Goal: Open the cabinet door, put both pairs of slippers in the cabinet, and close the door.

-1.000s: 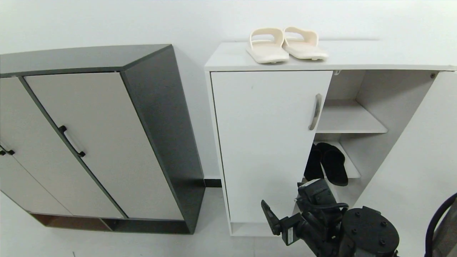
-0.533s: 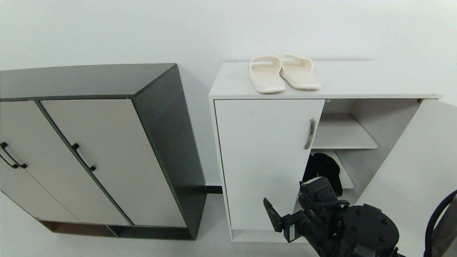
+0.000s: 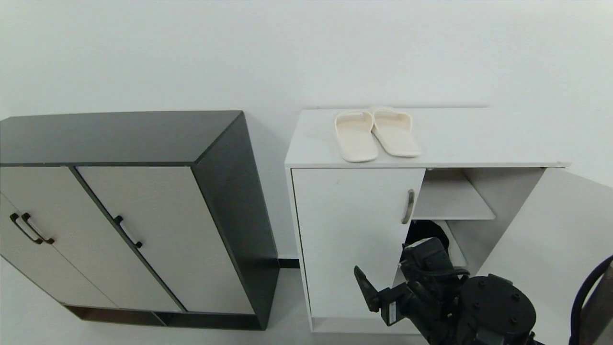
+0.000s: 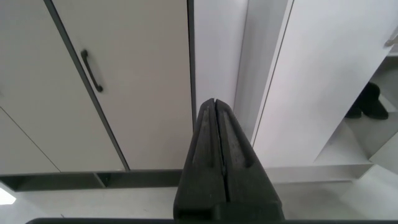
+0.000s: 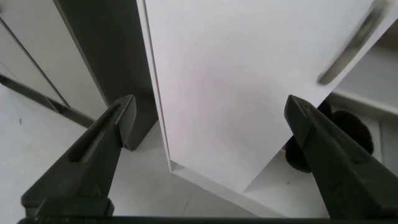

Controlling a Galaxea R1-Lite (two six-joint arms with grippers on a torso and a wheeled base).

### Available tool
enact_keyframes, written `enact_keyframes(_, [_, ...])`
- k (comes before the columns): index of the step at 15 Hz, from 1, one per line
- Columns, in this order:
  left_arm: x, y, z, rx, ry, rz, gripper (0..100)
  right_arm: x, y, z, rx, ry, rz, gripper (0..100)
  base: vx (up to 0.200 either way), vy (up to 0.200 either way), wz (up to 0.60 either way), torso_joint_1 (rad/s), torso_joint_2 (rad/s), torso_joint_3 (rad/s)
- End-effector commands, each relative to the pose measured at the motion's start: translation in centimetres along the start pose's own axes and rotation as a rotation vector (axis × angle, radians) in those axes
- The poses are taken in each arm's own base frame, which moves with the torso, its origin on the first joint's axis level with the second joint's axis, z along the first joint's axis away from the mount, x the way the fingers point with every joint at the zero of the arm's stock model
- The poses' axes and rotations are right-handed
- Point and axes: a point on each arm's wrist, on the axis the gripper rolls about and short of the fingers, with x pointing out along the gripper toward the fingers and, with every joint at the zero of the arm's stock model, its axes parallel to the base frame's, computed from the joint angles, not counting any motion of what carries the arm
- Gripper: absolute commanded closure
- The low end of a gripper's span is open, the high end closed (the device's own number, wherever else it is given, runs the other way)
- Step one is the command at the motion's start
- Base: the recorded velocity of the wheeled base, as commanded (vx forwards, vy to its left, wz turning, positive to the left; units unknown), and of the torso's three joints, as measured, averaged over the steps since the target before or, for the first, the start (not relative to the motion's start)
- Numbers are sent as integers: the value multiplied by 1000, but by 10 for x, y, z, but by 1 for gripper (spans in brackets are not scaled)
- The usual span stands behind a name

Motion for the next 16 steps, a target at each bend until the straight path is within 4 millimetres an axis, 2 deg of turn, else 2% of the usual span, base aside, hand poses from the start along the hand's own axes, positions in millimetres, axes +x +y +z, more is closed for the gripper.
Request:
enact_keyframes(1, [0, 0, 0, 0, 0, 0, 100, 0, 0, 0, -1, 2, 1, 0, 0, 0, 0, 212, -510, -315])
enact_keyframes(10, [0, 0, 0, 6, 0, 0, 100, -3, 0, -1, -18, 2, 20, 0, 0, 0, 0, 245, -563, -323])
enact_keyframes(12, [0, 0, 0, 8, 0, -2, 100, -5, -2, -2, -66, 3, 17, 0, 0, 0, 0, 134, -285, -159])
enact_keyframes(14, [0, 0, 0, 6, 2, 1, 100, 14, 2, 23, -26, -21, -18, 0, 0, 0, 0, 13, -25, -23])
enact_keyframes(16, [0, 0, 0, 4, 0, 0, 100, 22, 3, 56, 70, 68, -70, 0, 0, 0, 0, 0, 0, 0])
